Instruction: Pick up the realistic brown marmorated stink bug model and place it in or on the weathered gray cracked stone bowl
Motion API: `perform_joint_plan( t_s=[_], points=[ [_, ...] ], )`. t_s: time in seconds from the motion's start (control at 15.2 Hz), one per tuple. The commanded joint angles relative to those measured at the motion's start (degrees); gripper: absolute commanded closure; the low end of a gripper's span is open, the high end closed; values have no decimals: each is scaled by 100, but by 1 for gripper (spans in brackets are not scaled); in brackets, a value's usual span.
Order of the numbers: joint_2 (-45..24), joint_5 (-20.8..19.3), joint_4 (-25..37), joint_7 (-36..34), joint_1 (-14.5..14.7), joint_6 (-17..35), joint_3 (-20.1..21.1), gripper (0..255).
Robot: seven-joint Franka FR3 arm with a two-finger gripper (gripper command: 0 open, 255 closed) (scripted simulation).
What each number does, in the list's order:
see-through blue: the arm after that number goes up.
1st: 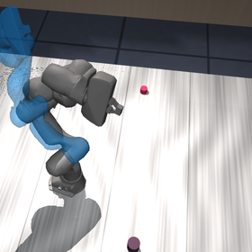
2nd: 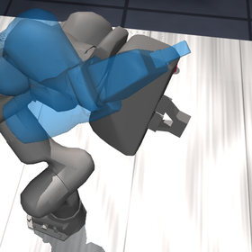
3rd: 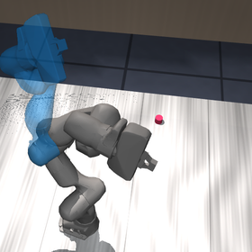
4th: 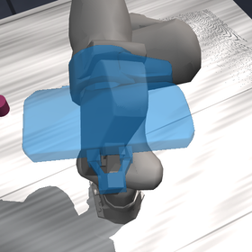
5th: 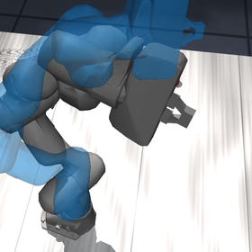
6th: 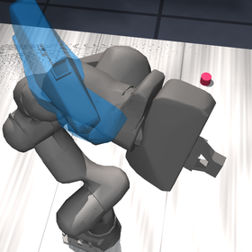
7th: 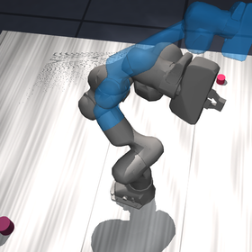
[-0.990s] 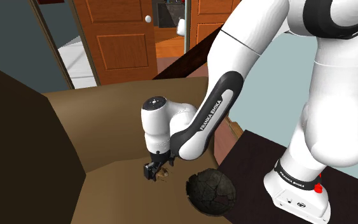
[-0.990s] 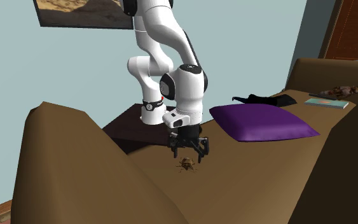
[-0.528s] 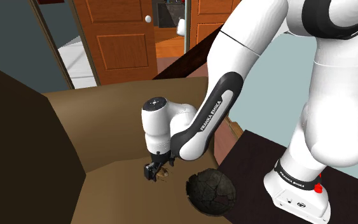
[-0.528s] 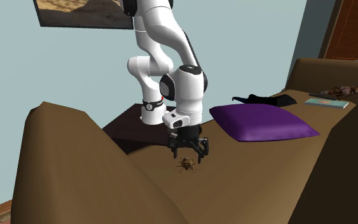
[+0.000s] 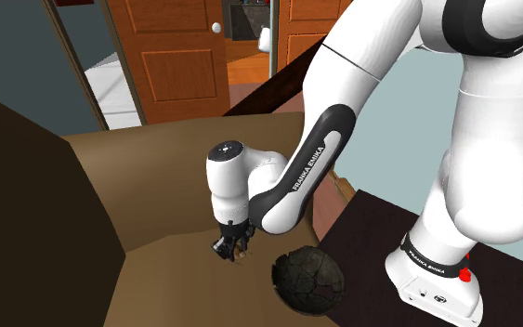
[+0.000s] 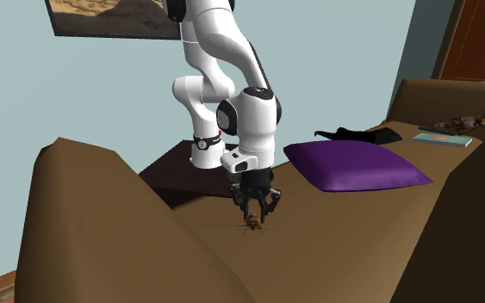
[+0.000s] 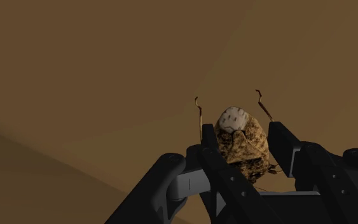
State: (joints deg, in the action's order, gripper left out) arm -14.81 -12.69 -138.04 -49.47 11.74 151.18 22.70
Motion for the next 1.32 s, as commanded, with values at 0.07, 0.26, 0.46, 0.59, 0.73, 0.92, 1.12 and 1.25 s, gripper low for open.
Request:
perform_joint_plan(
  t_s=[0.07, 0.26, 0.46, 0.59, 0.73, 0.92, 1.12, 1.25],
  points=[
    [-20, 0, -12, -4, -3, -12, -7, 255],
    [218, 210, -25, 147, -78, -214, 103, 255],
    [452, 416, -23, 294, -136, -423, 193, 255],
    [605, 548, -15, 388, -166, -567, 241, 255],
    [754, 674, -1, 478, -189, -713, 279, 255],
    [972, 850, 32, 605, -213, -937, 321, 255],
    [1180, 1008, 78, 719, -227, -1166, 348, 255],
    [1313, 1103, 116, 788, -232, -1322, 357, 255]
  ],
)
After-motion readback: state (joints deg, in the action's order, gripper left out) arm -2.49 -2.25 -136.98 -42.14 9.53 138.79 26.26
